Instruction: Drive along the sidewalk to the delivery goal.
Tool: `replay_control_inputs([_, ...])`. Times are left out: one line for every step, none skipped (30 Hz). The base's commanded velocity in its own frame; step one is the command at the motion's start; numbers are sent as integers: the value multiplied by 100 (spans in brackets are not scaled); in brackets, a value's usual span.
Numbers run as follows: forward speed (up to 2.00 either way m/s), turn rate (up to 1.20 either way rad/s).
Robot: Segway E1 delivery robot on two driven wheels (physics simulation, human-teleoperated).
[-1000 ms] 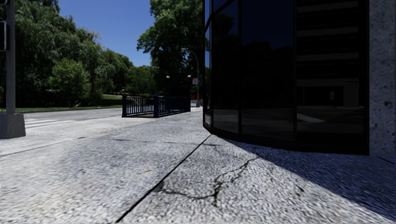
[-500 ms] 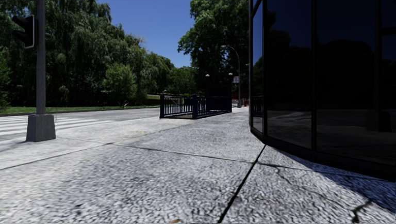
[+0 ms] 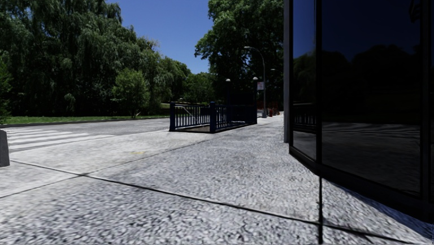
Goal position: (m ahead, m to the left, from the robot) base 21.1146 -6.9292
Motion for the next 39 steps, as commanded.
replay_control_inputs([200, 0])
replay_control_inputs([200, 0])
replay_control_inputs([200, 0])
replay_control_inputs([200, 0])
replay_control_inputs([200, 0])
replay_control_inputs([200, 0])
replay_control_inputs([200, 0])
replay_control_inputs([200, 0])
replay_control_inputs([200, 0])
replay_control_inputs([200, 0])
replay_control_inputs([200, 0])
replay_control_inputs([200, 0])
replay_control_inputs([200, 0])
replay_control_inputs([200, 0])
replay_control_inputs([200, 0])
replay_control_inputs([200, 0])
replay_control_inputs([200, 0])
replay_control_inputs([200, 0])
replay_control_inputs([200, 0])
replay_control_inputs([200, 0])
replay_control_inputs([200, 0])
replay_control_inputs([200, 0])
replay_control_inputs([200, 0])
replay_control_inputs([200, 0])
replay_control_inputs([200, 0])
replay_control_inputs([200, 0])
replay_control_inputs([200, 0])
replay_control_inputs([200, 0])
replay_control_inputs([200, 0])
replay_control_inputs([200, 0])
replay_control_inputs([200, 0])
replay_control_inputs([200, 0])
replay_control_inputs([200, 0])
replay_control_inputs([200, 0])
replay_control_inputs([200, 0])
replay_control_inputs([200, 0])
replay_control_inputs([200, 0])
replay_control_inputs([200, 0])
replay_control_inputs([200, 0])
